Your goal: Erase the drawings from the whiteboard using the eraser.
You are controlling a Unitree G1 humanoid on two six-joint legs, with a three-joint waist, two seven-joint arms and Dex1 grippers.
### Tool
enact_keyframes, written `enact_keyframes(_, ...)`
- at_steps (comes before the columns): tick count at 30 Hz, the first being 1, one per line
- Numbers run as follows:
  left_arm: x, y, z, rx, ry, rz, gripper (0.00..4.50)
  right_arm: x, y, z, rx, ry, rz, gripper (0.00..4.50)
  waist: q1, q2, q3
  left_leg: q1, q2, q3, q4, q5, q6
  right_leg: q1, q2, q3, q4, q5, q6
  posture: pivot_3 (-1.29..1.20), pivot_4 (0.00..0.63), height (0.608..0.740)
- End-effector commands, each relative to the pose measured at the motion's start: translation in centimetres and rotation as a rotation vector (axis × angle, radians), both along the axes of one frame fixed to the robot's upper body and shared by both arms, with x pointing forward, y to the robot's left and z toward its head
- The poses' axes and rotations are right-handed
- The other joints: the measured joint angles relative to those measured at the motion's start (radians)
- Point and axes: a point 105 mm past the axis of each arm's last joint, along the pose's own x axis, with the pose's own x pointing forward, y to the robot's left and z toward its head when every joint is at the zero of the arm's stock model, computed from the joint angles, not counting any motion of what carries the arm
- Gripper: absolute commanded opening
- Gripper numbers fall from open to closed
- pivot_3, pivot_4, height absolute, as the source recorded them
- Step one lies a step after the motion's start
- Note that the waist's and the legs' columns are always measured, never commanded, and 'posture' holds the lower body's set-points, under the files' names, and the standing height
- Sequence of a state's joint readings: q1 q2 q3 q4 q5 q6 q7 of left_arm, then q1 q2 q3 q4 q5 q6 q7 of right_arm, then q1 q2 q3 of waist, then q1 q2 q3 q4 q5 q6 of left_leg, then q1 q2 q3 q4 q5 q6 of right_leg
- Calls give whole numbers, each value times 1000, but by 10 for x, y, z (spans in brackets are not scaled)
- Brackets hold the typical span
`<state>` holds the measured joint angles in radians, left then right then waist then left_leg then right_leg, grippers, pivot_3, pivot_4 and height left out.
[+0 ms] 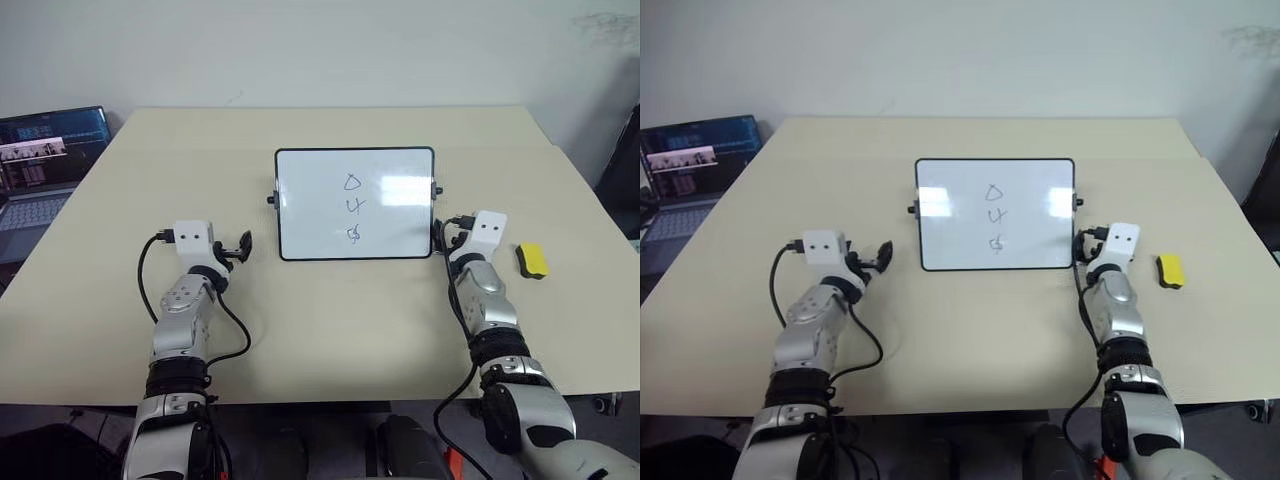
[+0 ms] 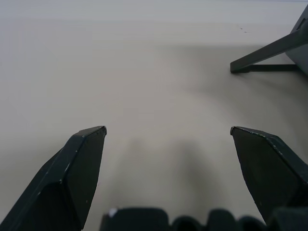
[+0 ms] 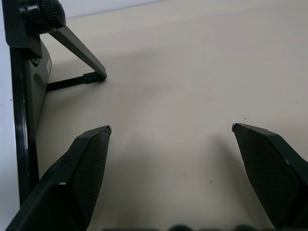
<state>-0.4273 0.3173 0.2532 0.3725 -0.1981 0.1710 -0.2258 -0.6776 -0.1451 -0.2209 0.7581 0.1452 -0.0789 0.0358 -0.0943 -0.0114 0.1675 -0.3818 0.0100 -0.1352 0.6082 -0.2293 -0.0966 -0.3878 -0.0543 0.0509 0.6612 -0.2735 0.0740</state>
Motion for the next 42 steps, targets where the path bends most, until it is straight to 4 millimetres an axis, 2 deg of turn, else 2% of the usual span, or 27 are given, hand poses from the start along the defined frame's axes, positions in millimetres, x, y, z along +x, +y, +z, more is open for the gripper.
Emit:
enact_keyframes(1, 1, 7, 30, 31, -85, 6, 4500, 8, 23, 23, 6, -80, 66, 4422, -1, 0, 0, 0, 0, 0, 0, 0, 0, 0, 0, 0, 0, 0, 0, 0, 150, 740)
enact_keyframes(5, 2, 11, 30, 33, -82, 23, 4500, 9, 27, 22, 21, -81, 63, 4422, -7, 0, 0, 0, 0, 1, 0, 0, 0, 0, 0, 1, 1, 0, 0, 0, 150, 740)
enact_keyframes(9, 3, 5, 27, 29, -74, 4, 4500, 9, 25, 23, 21, -87, 59, 4422, -14, 0, 0, 0, 0, 1, 0, 0, 0, 0, 0, 1, 1, 0, 0, 0, 150, 740)
enact_keyframes(17, 10, -15, 17, 20, -48, -53, 4500, 0, 10, 16, 11, -83, 23, 4422, -14, 0, 0, 0, 0, 1, 0, 0, 0, 0, 0, 1, 1, 0, 0, 0, 150, 740)
enact_keyframes(26, 19, -29, 20, 23, -57, -92, 4500, -10, -10, 34, 41, -113, -10, 4422, 0, 0, 0, 0, 0, 1, 0, 0, 0, 0, 0, 1, 1, 0, 0, 0, 150, 740)
enact_keyframes(34, 22, -37, 17, 23, -49, -120, 4500, -14, -9, 41, 27, -106, 13, 4422, 11, 0, 0, 0, 0, 1, 0, 0, 0, 0, 0, 1, 1, 0, 0, 0, 150, 740)
enact_keyframes(35, 20, -37, 18, 33, -50, -133, 4500, -14, -10, 47, 19, -112, 19, 4422, 11, 0, 0, 0, 0, 1, 0, 0, 0, 0, 0, 1, 1, 0, 0, 0, 150, 740)
enact_keyframes(38, 15, -31, 24, 65, -56, -183, 4500, -17, -24, 65, 17, -115, -2, 4422, 10, 0, 0, -1, 0, 1, 0, 0, 0, -1, 0, 1, 1, 0, 0, 0, 150, 740)
enact_keyframes(42, 10, -27, 30, 70, -45, -257, 4500, -19, -42, 73, 36, -47, -10, 4422, 12, 0, 0, -1, 0, 1, 0, 0, 0, -1, 0, 1, 0, 0, 0, 0, 150, 740)
